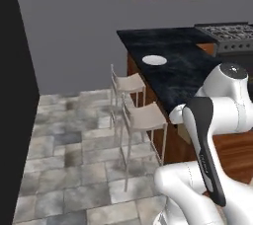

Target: Start the toaster. Once the lever pops up, take the bread to the plate on the dining counter.

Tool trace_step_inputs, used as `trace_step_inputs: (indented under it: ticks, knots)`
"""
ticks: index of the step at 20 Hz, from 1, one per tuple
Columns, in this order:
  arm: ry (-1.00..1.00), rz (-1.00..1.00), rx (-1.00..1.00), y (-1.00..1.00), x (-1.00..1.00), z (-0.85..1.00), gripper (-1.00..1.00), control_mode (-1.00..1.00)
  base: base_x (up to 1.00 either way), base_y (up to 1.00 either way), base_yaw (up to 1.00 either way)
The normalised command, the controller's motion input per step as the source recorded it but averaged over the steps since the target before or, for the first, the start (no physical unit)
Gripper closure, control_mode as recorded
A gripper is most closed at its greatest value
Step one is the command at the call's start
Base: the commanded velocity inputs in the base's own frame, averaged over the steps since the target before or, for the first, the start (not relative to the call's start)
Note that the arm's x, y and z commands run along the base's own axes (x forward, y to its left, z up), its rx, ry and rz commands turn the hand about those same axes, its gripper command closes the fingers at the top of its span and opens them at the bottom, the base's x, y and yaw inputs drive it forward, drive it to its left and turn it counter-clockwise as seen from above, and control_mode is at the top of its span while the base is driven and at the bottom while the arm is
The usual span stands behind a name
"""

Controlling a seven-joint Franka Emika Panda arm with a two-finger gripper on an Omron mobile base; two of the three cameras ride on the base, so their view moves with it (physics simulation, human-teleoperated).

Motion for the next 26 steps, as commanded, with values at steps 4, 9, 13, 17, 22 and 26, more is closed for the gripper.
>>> trace_step_inputs:
  ticks: [4,9,13,17,22,26]
  knots:
    - [0.00,0.00,0.00,0.00,0.00,0.00,1.00,1.00,0.18,0.77,-0.73]
    - [0.00,0.00,0.00,0.00,0.00,0.00,1.00,1.00,0.19,0.79,-0.72]
    - [0.00,0.00,0.00,0.00,0.00,0.00,1.00,1.00,0.16,0.81,-0.72]
    - [0.00,0.00,0.00,0.00,0.00,0.00,1.00,1.00,0.08,0.83,-0.71]
    - [0.00,0.00,0.00,0.00,0.00,0.00,1.00,1.00,0.06,0.86,-0.70]
    - [0.00,0.00,0.00,0.00,0.00,0.00,1.00,1.00,0.01,0.91,-0.68]
